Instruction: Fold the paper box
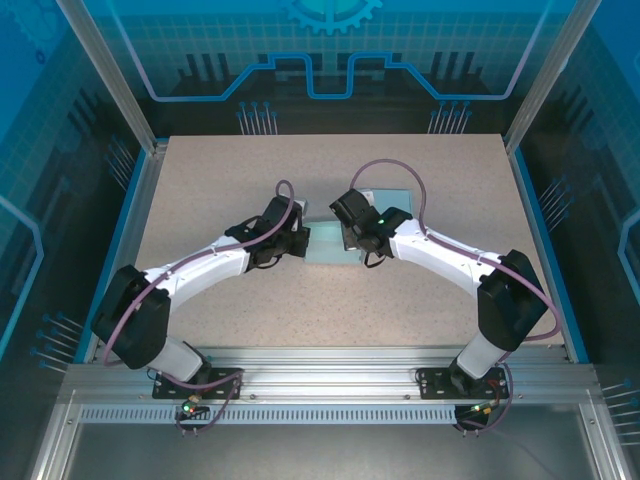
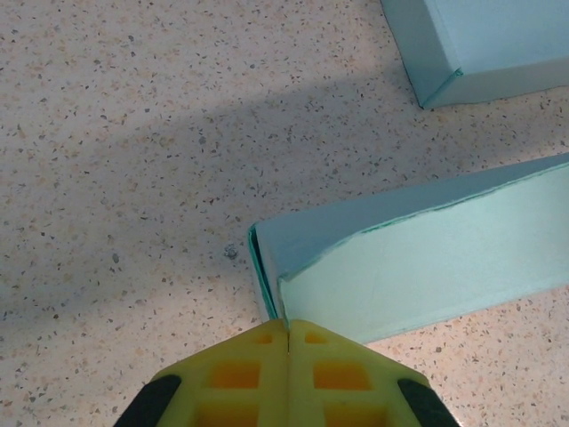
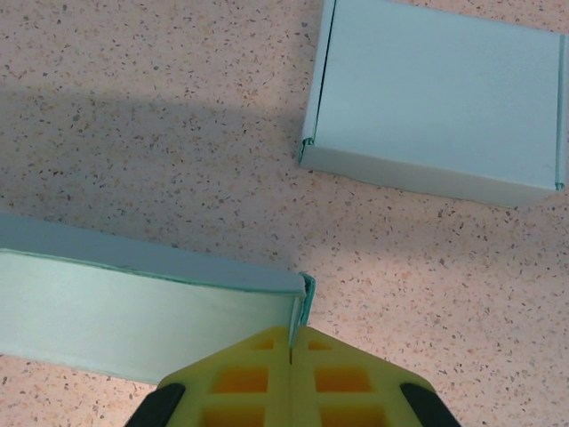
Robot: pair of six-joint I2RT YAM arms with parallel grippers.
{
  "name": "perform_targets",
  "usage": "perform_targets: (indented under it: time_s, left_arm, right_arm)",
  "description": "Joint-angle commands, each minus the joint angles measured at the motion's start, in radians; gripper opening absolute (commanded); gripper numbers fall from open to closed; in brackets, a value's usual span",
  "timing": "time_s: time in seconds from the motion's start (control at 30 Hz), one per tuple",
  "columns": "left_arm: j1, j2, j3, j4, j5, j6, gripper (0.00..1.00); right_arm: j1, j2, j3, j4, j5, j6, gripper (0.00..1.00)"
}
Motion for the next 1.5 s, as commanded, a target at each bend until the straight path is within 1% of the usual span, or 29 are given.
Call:
perform_targets:
  time_s: [0.0, 0.33, 0.53, 0.9, 1.1, 1.23, 1.47]
  left_arm:
    - [-0.028, 0.038, -0.024, -0.026, 0.038, 0.023, 0.0]
    - [-0.035, 0.047, -0.022, -0.021, 0.031, 0.027, 0.0]
    - [-0.038, 0.054, -0.02, -0.019, 0.028, 0.027, 0.0]
    - [-0.049, 0.064, -0.011, -0.026, 0.011, 0.028, 0.0]
    - [-0.052, 0.063, -0.01, -0.029, 0.004, 0.029, 0.0]
    - [-0.052, 0.054, -0.013, -0.031, -0.002, 0.029, 0.0]
    - [-0.052, 0.049, -0.016, -0.029, -0.007, 0.026, 0.0]
  right_arm:
    - [0.023, 0.007, 0.021, 0.084, -0.109, 0.029, 0.03]
    - [0.023, 0.001, 0.023, 0.086, -0.113, 0.032, 0.03]
    - [0.022, 0.006, 0.043, 0.08, -0.129, 0.0, 0.03]
    - [0.024, 0.032, 0.091, 0.014, -0.109, -0.045, 0.03]
    - [0.024, 0.024, 0.032, 0.049, -0.083, -0.022, 0.02]
    - [0.024, 0.006, -0.039, 0.09, -0.046, -0.012, 0.02]
    - [0.023, -0.033, -0.18, 0.199, -0.031, 0.002, 0.02]
